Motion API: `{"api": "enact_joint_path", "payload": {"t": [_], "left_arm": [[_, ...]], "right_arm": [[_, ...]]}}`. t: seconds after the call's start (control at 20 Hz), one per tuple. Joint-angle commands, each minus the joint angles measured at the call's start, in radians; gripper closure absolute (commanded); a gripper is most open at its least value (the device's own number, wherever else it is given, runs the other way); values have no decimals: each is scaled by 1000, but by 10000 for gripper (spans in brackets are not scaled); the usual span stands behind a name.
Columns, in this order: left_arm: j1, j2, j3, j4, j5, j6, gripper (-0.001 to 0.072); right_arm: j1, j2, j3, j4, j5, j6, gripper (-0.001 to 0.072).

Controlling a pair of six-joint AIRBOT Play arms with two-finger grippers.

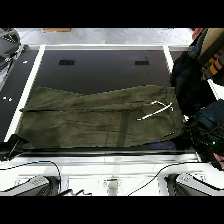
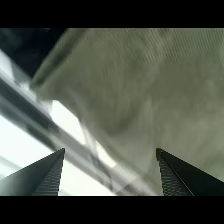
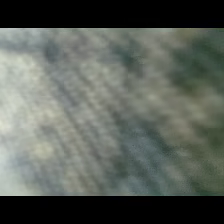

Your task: Fold the clothes and pants, and hang the long-sleeved shirts on hangers.

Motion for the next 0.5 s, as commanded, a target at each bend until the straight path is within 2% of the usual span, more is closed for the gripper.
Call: {"api": "enact_joint_path", "payload": {"t": [0.0,0.1,0.2,0.25,0.3,0.45], "left_arm": [[1,-31,-45,-90,132,-6,76],[1,-40,-64,-125,197,5,254],[1,-43,-69,-125,235,5,393],[1,-42,-63,-125,240,5,551],[1,-39,-51,-125,238,7,667],[1,18,9,-125,215,72,686]], "right_arm": [[-1,0,0,-2,22,-1,682],[-1,2,0,-3,37,-1,682],[-1,20,0,-16,74,-1,683],[-1,41,0,-30,97,-1,683],[-1,72,0,-52,120,-1,683],[-1,234,0,-169,169,40,684]]}}
